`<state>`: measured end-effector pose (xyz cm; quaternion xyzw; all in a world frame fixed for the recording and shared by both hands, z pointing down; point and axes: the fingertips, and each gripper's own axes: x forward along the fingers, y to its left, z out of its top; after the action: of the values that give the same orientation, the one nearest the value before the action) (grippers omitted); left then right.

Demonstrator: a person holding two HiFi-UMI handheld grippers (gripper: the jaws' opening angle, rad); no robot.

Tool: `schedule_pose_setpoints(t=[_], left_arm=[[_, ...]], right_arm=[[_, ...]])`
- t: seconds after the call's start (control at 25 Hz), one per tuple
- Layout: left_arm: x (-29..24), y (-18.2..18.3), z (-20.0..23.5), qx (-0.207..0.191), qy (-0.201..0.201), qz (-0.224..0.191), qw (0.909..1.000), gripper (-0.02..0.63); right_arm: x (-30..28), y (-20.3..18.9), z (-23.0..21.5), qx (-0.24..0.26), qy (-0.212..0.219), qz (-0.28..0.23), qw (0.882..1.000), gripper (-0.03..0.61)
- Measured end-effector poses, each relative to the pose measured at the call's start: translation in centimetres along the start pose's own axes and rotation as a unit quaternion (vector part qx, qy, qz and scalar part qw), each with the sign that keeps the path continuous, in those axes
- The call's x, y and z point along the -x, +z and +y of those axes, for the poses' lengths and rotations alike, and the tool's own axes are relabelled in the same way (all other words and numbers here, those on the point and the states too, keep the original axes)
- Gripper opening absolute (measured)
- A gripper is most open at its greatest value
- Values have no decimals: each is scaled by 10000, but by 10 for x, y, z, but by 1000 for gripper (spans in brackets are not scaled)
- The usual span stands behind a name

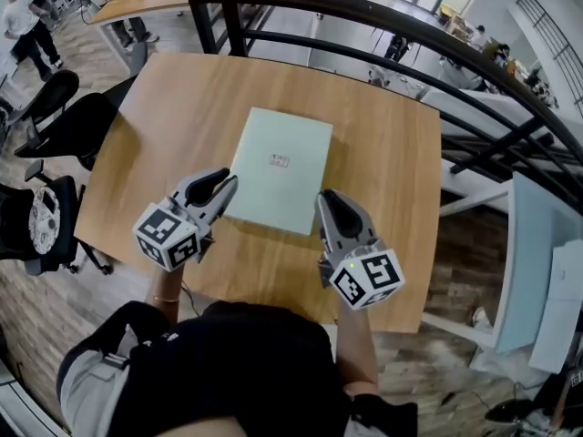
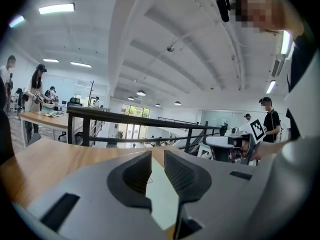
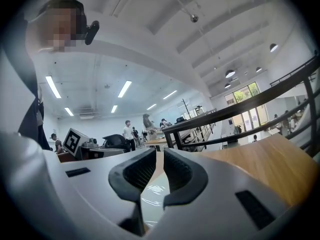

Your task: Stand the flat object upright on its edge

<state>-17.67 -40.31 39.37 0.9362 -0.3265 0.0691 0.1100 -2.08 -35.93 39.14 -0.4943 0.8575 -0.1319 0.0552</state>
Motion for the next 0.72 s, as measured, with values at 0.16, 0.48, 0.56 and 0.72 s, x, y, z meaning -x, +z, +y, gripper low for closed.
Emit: schedule_pose_setpoints(t=[0.16,0.48,0.56,0.72], left_arm=[[-7,-8,24,129,22,74,9999,71],[-29,-22,63,369,-25,240,9990,107],[-35,-26,71,421,-20,304,9986,114],[-49,-36,89,513,14,428,9978,125]], right_arm=[[-13,-9,-8,-14,-167,143,9998,32],[-40,-19,-31,-79,-449,363,9983,32],[-46,-22,-38,-85,-513,437,9977,34],[-59,-31,-54,-162,-630,626,9959,34]])
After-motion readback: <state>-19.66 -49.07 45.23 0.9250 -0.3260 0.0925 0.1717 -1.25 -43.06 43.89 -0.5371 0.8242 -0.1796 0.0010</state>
